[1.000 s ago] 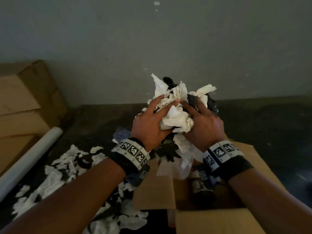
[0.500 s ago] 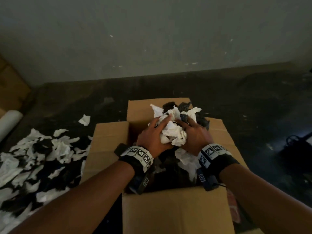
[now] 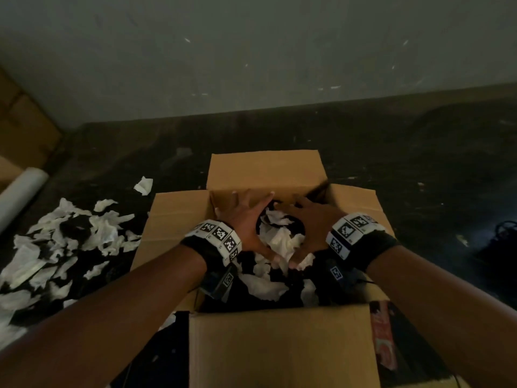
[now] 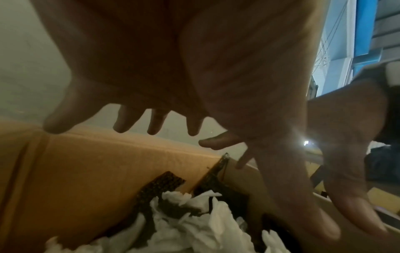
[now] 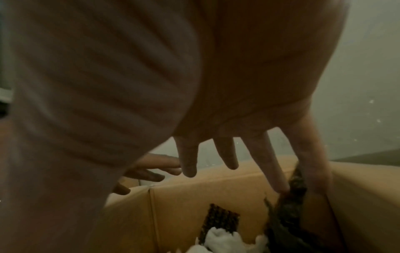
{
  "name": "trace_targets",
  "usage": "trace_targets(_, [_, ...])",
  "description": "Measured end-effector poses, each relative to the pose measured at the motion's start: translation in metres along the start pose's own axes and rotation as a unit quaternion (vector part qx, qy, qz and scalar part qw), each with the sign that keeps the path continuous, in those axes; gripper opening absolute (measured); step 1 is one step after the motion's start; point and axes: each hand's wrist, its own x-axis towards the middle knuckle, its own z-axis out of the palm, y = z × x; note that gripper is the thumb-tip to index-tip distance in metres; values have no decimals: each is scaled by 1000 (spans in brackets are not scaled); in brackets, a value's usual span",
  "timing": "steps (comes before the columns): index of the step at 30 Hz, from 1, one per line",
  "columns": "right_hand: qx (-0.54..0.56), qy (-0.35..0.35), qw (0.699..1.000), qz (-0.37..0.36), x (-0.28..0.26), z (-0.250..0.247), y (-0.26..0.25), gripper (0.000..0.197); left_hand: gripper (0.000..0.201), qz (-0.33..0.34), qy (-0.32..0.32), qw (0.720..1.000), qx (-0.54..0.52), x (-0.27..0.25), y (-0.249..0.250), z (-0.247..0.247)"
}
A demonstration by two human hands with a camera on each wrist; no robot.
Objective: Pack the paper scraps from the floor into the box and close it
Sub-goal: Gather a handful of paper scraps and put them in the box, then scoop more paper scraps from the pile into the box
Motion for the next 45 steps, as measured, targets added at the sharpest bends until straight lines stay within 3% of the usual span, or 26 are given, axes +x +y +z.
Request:
trace_targets(8, [2,-53,996,65,31,22,-1,160,166,-2,-80,996,41,39,0,38])
trace_targets(16, [103,-74,991,46,54,75,1,146,160,4,-126,992,5,65,-28,112])
trace_targets(24, [94,-22,994,43,45,37,-7,144,156,30,-25,999,2,47,-27,56])
trace_targets(28, [90,73,993,31,28,18,-30,101,132,74,64,994,-53,12,-33,23])
trace_targets(30, [93,129,987,18,17,10,-47,90,122,94,132,982,-99,-13,-44,14])
trace_targets(36, [93,231,966,-70,-2,-10,-131,84,107,68,250,953,-158,-98,-101,6])
trace_targets(45, [115,201,950,-208,46,0,-315,89,99,-71,313,934,-158,-243,-256,59])
